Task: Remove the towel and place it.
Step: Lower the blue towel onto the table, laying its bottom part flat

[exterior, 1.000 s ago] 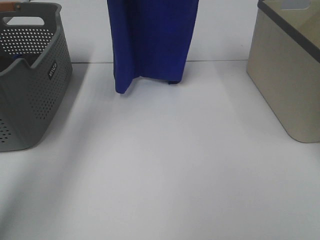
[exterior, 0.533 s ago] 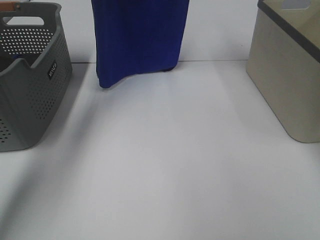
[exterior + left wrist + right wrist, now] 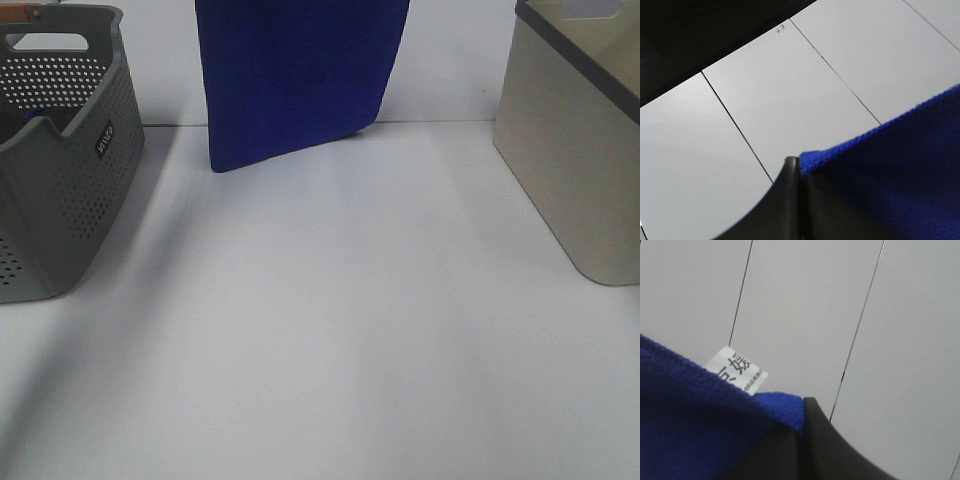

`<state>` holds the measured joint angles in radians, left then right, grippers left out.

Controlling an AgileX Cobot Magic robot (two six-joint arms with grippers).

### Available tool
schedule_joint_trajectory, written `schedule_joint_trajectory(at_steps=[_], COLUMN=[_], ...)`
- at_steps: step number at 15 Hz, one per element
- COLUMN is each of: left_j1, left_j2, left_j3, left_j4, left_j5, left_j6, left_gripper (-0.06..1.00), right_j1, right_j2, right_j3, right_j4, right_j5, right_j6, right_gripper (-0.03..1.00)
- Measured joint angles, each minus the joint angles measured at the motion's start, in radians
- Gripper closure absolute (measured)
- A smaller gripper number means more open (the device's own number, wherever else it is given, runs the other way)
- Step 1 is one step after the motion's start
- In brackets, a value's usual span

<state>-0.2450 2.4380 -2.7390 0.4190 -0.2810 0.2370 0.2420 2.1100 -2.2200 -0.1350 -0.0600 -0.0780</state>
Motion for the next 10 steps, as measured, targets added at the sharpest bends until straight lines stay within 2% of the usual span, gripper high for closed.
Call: schedule_joint_trajectory(at_steps=[7,10], left_j1=[0.0,-0.004], left_j2=[0.028,0.035], left_j3=[-0.001,-0.001], left_j4=[-0.001,-0.003], left_j5=[-0.061,-0.036], left_j6=[-0.001,-0.044], left_gripper=[0.94,0.94], right_j1=[-0.016,-0.016], right_j2=[0.0,0.0], right_j3=[0.0,0.0], right_j4=[0.0,0.0], right_j5=[-0.009,0.013], right_j6=[0.0,0.0], right_gripper=[0.95,0.95])
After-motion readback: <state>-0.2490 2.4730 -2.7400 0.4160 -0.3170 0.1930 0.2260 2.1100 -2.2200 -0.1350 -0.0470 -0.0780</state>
